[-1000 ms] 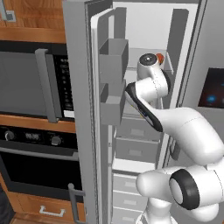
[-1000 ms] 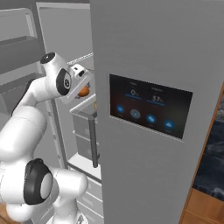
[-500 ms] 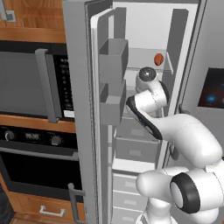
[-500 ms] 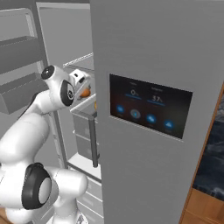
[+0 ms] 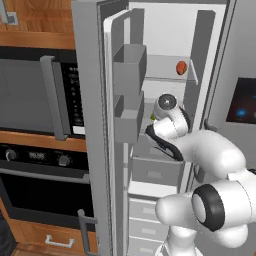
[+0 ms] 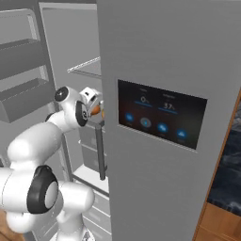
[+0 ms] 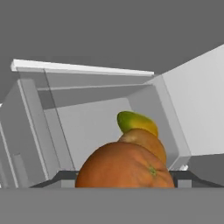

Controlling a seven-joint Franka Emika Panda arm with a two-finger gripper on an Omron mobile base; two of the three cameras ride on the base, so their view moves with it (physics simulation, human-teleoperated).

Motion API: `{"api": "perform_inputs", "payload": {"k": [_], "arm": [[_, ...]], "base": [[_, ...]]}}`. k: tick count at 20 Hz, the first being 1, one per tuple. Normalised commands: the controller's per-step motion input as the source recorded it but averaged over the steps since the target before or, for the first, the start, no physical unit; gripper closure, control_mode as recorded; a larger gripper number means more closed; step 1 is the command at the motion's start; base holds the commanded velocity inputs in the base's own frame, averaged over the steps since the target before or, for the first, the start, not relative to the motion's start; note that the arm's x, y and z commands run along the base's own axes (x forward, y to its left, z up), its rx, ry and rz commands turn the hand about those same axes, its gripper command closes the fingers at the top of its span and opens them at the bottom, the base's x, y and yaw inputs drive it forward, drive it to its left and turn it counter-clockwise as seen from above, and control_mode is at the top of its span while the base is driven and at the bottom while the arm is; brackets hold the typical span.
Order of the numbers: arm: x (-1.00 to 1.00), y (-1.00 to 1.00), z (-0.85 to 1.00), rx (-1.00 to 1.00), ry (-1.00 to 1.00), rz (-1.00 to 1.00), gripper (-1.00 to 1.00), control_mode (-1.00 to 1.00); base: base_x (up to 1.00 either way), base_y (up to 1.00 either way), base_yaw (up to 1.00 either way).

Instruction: Take the tangerine and sweet potato from the highest rack and move them to the second highest rack where the mango and potato are located, to maximize freezer space. Close the freezer door after rearranging.

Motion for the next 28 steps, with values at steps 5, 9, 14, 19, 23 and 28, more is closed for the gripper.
{"api": "perform_inputs", "payload": {"k": [5, 9, 14, 19, 23, 28], "arm": [[0.75, 0.0, -0.23, 0.0, 0.0, 0.03, 1.0, -1.0], [0.71, 0.03, -0.22, 0.0, 0.0, 0.02, 1.0, -1.0], [0.72, 0.01, -0.3, 0.0, 0.0, 0.0, 1.0, -1.0], [0.53, 0.0, -0.57, 0.0, 0.01, 0.03, 1.0, -1.0], [0.37, 0.0, -0.62, 0.0, 0.0, 0.06, -1.0, -1.0], [0.11, 0.0, -0.69, -0.01, 0.0, 0.01, -1.0, -1.0]], "base": [[0.0, 0.0, 0.0], [0.0, 0.0, 0.0], [0.0, 0.0, 0.0], [0.0, 0.0, 0.0], [0.0, 0.0, 0.0], [0.0, 0.0, 0.0]]}}
